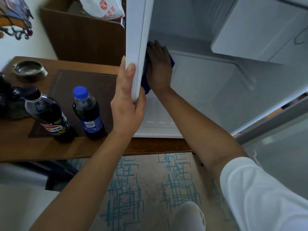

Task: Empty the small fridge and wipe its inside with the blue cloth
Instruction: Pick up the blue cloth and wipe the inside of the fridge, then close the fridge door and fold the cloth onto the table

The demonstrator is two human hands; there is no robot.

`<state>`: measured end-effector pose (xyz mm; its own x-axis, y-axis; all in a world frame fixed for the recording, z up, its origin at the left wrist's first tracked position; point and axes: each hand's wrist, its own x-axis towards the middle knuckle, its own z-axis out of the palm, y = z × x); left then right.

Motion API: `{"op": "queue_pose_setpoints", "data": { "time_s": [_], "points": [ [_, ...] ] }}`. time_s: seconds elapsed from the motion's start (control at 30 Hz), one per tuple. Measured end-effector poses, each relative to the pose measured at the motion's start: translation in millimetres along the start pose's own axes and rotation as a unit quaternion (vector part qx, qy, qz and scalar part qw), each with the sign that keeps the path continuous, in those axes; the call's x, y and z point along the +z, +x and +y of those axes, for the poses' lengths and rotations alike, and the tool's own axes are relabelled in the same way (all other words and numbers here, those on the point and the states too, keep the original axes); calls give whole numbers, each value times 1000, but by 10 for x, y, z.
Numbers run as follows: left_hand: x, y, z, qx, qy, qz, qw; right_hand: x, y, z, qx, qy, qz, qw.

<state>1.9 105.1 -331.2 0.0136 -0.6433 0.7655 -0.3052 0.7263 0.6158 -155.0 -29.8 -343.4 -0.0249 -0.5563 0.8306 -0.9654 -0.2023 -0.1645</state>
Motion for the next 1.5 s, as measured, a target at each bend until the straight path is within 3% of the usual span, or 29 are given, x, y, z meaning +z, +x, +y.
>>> {"op": "queue_pose_setpoints", "data": {
  "time_s": [0.37, 0.47, 0.6, 0.8, 0.97, 1.17, 1.3, 1.5],
  "points": [
    [8, -32, -5, -9, 35, -17, 999, -728, -416, -495, 100, 198, -90, 971],
    [9, -65, 58, -60, 49, -30, 997, -949, -521, -581, 104, 226, -120, 961],
    [-8, -82, 181, -106, 80, -36, 991, -1212, -566, -550, 162, 324, -194, 912],
    [-291, -186, 346, -138, 39, -59, 988, -1612, -402, -432, 326, 414, -185, 829],
    [-587, -297, 495, -126, 134, -88, 979, -1903, -466, -414, 294, 374, -224, 850],
    [-475, -338, 782, -148, 17, -238, 960, -2167, -486, -603, 248, 316, -200, 894],
    [-445, -285, 899, -217, -49, -268, 937, -2394, -380, -890, 306, 313, -177, 881],
    [-576, -58, 962, -182, -50, -317, 929, -2624, -359, -1179, 432, 324, -71, 839]
  ]
}}
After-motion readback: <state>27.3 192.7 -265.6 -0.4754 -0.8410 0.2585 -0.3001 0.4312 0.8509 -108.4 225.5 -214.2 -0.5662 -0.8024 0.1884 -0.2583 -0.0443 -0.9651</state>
